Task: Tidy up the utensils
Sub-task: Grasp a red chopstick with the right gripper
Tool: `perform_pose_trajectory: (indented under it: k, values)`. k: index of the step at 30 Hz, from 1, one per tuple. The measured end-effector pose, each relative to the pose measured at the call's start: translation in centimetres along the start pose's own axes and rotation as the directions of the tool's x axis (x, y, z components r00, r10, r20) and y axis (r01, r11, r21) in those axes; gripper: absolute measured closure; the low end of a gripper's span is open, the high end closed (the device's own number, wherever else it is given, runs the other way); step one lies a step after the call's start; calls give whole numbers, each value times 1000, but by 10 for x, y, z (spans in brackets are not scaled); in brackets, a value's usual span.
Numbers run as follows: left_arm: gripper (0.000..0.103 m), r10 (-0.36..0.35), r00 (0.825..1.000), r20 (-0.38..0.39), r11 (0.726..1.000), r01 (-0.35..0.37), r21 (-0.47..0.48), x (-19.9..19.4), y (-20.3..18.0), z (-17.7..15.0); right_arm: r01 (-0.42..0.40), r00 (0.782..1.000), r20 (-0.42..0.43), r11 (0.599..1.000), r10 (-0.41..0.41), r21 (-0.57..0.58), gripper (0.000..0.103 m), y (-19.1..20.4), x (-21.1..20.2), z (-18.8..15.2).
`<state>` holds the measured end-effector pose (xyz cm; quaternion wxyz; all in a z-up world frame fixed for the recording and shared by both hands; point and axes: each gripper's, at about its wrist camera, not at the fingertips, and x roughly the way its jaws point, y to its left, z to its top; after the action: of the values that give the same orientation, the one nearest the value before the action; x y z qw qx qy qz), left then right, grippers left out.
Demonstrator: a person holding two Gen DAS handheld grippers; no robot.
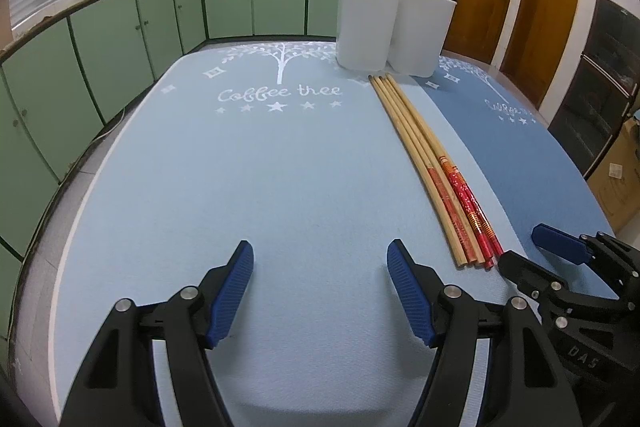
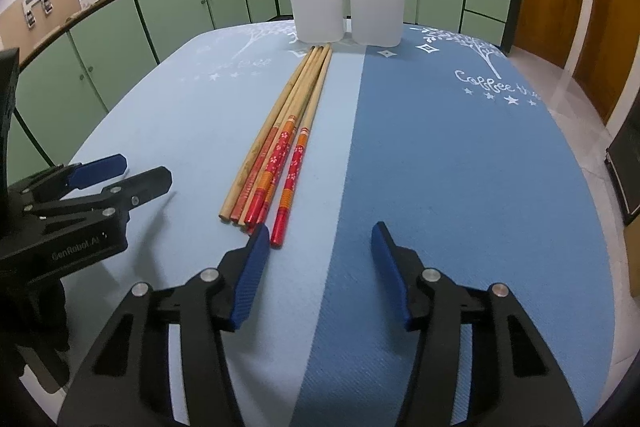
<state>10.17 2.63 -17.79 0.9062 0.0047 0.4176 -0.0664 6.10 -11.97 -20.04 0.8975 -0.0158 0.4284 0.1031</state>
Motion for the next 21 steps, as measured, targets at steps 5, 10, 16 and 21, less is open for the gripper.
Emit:
perform_pose_trajectory:
  k: [5, 10, 16, 21]
  values:
    - [35, 1, 1000, 2, 1000, -1, 7, -1, -2, 0, 13, 1000, -4, 1000, -13, -22, 57, 6, 2, 2]
    - [34, 0, 1000, -3, 1000, 0, 8, 0, -4, 0, -9, 1000, 0, 1000, 9, -17, 96, 7, 5, 3]
    - [34, -21, 1000, -10, 999, 21, 29, 0, -15, 0, -44, 999, 5, 999, 43, 30, 98, -4, 3, 4]
    - [34, -56, 998, -14, 997, 57, 52, -1, -30, 0, -21, 1000, 4, 998, 21, 56, 98, -17, 0, 2]
